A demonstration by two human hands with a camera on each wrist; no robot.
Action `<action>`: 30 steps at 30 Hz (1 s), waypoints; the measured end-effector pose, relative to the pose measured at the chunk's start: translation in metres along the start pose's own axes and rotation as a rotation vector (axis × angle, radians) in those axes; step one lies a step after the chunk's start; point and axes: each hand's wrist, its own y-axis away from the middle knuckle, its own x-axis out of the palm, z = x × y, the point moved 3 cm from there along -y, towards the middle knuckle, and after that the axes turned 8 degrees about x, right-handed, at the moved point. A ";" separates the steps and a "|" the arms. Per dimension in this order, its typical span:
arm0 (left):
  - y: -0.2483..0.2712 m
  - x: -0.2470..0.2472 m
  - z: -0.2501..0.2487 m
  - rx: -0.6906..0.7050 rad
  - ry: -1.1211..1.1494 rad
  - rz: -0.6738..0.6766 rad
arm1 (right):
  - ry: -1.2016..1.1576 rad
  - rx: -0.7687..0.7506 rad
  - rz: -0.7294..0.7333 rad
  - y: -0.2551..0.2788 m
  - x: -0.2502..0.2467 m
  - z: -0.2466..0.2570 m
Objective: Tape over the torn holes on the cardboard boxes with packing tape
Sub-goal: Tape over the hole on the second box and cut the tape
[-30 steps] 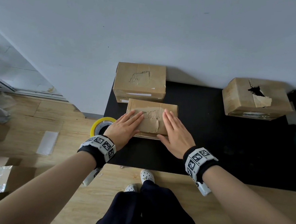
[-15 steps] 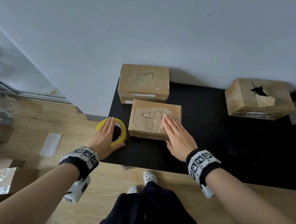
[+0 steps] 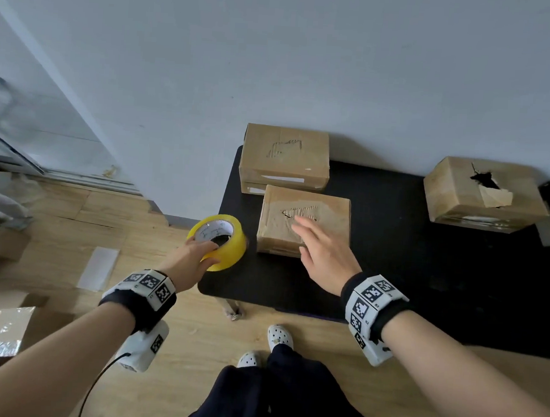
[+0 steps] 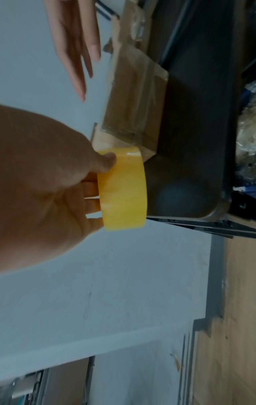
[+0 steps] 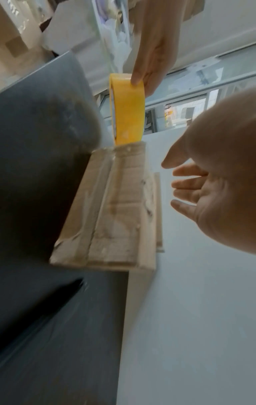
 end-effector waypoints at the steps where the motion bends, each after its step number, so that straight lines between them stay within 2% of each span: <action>1: 0.004 -0.006 -0.001 0.002 0.059 -0.018 | -0.029 -0.016 -0.015 -0.005 -0.002 0.010; 4: 0.016 -0.025 -0.005 0.041 0.263 -0.081 | -0.142 -0.022 0.021 -0.023 -0.003 0.040; 7: 0.020 -0.045 -0.005 0.049 0.301 -0.093 | -0.240 -0.031 0.100 -0.038 -0.003 0.064; 11: 0.024 -0.062 -0.009 0.087 0.422 -0.083 | -0.337 0.050 0.192 -0.047 -0.012 0.078; 17: 0.027 -0.076 -0.021 0.126 0.575 -0.119 | -0.451 0.151 0.132 -0.042 -0.023 0.080; 24: 0.024 -0.078 -0.036 0.193 0.565 -0.052 | -0.563 0.345 0.050 -0.040 -0.042 0.071; 30: 0.022 -0.078 -0.041 0.230 0.417 -0.026 | -0.761 0.512 0.187 -0.041 -0.040 0.060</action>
